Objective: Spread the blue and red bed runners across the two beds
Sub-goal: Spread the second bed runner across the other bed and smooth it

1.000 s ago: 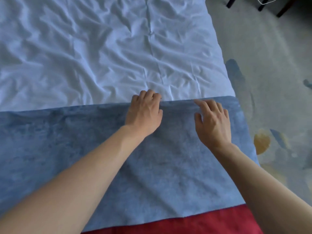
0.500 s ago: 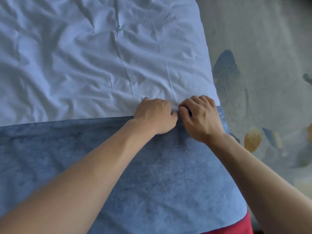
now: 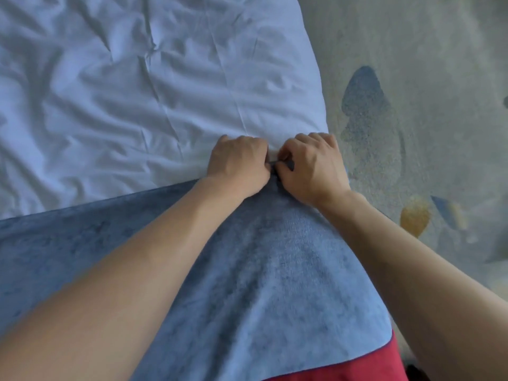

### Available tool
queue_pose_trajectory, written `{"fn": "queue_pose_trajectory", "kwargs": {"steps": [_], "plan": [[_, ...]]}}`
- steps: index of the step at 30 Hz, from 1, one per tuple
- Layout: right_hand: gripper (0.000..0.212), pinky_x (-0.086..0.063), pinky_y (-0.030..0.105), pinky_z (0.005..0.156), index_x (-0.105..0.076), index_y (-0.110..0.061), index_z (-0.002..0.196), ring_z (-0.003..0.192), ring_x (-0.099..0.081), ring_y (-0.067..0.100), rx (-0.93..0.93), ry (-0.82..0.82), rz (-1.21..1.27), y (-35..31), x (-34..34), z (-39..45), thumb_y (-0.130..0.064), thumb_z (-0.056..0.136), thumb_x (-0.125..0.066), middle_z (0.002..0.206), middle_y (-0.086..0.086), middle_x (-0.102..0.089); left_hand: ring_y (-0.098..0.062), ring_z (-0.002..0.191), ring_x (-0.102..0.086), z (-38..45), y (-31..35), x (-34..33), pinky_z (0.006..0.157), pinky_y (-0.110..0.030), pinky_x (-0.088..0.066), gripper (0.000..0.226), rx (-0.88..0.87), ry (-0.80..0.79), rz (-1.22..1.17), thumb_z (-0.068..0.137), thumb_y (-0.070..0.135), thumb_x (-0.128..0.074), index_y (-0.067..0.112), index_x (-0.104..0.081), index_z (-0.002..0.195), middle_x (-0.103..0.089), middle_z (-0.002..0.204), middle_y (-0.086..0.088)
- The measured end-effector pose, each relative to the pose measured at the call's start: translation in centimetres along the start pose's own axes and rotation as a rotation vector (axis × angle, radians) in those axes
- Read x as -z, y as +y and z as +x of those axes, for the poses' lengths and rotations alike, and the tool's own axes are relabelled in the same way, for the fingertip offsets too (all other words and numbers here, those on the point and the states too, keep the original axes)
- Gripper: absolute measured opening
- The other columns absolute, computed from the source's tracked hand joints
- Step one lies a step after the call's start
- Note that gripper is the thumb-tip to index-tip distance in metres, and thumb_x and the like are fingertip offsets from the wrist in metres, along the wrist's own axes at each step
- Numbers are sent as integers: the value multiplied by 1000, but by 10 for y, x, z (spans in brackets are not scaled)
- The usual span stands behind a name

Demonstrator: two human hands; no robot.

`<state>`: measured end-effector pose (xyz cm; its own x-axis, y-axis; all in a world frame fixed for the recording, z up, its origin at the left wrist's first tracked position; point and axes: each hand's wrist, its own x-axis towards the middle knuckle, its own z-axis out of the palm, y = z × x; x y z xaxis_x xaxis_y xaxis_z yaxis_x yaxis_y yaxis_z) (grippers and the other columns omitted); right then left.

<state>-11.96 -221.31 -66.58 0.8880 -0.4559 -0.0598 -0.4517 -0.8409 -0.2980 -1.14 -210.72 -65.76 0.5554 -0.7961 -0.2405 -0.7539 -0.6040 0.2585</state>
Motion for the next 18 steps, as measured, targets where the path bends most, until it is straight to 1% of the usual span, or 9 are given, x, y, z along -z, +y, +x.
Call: {"fn": "queue_pose_trajectory", "kwargs": {"steps": [4, 6, 8, 11, 14, 16, 18], "plan": [[9, -40, 41, 91, -69, -13, 86, 83, -60, 32, 25, 12, -19, 10, -2, -10, -18, 84, -61, 83, 5, -68, -25, 79, -57, 4, 1, -7, 82, -34, -36, 11, -32, 17, 26, 93, 25, -52, 19, -60, 90, -66, 89, -1], [12, -38, 40, 92, -70, -14, 89, 86, -60, 32, -3, 14, -29, 13, -3, -1, -17, 86, -60, 86, 5, -69, -26, 81, -58, 9, 3, -8, 84, -35, -36, 10, -23, 10, 4, 93, 23, -51, 18, -59, 90, -65, 90, -1], [13, -37, 40, 92, -71, -14, 91, 87, -60, 32, -5, 6, -39, 12, -3, 9, -16, 85, -59, 88, 5, -69, -26, 83, -59, 13, 2, -6, 87, -36, -39, 11, -7, 13, -32, 93, 25, -51, 19, -61, 92, -66, 92, -1], [11, -38, 39, 91, -69, -12, 88, 82, -59, 31, 17, 4, -6, 1, -1, 5, -14, 81, -61, 83, 5, -68, -25, 81, -59, -1, -12, -3, 88, -38, -40, 16, 19, 35, -69, 92, 32, -52, 18, -60, 91, -66, 88, 1], [14, -39, 39, 96, -69, -14, 91, 85, -60, 28, 106, -27, 15, -33, -3, 0, -22, 82, -63, 85, 2, -67, -23, 76, -57, -33, -44, 2, 87, -39, -39, 22, 65, 32, -59, 93, 39, -50, 19, -59, 89, -65, 84, 2], [14, -38, 38, 98, -69, -14, 89, 85, -61, 26, 194, -57, 14, -70, -11, 5, -26, 85, -62, 84, 1, -67, -21, 69, -52, -57, -76, 9, 86, -37, -39, 23, 111, 36, -63, 92, 40, -51, 20, -59, 86, -65, 80, 4], [15, -38, 37, 97, -69, -14, 87, 82, -60, 27, 261, -80, 17, -112, -23, 11, -26, 88, -60, 82, 1, -66, -19, 67, -50, -79, -113, 18, 85, -36, -38, 24, 148, 36, -55, 92, 43, -52, 21, -59, 83, -63, 75, 6]]}}
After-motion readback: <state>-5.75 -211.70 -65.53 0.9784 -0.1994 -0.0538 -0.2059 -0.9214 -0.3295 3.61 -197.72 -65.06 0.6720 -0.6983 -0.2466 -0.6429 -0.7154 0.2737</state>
